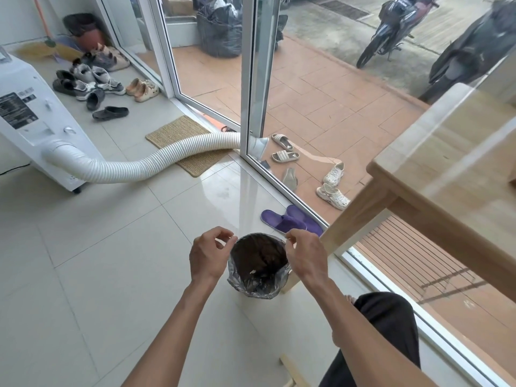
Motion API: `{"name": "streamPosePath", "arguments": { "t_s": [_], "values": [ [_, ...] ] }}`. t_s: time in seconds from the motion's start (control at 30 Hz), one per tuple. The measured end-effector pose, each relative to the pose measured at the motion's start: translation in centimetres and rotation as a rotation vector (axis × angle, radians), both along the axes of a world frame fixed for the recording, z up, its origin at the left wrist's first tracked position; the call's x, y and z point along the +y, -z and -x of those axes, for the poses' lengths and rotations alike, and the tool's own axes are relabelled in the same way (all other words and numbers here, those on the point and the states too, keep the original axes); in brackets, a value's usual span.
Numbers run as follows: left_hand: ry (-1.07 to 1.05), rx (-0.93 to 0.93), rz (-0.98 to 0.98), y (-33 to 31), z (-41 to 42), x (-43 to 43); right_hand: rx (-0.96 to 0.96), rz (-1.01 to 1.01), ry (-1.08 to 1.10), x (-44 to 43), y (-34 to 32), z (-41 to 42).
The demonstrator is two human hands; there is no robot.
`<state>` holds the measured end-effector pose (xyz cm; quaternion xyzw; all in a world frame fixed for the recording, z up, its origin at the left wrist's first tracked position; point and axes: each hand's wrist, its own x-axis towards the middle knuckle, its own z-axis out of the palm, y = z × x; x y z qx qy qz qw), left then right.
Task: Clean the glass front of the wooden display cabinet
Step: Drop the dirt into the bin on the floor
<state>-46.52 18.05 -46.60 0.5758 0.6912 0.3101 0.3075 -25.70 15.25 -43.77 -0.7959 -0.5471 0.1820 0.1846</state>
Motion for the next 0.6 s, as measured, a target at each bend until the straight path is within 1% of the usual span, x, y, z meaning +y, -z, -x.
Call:
{"name": "streamPosePath", "arguments": {
  "t_s": [0.3,0.43,0.6],
  "values": [
    [0.059,0.007,0.211,4.6,-2.9,-2.2,0.021,-0.019,0.011,-0.8,0.6,-1.0],
    [0.086,0.017,0.225,5.1,-4.1,-1.5,0.003,0.012,-0.016,-0.7,0.8,-1.6],
    [0.096,0.024,0.177,4.5,-4.9,0.7,0.007,0.009,-0.015,0.1,0.9,-1.8]
  ]
}}
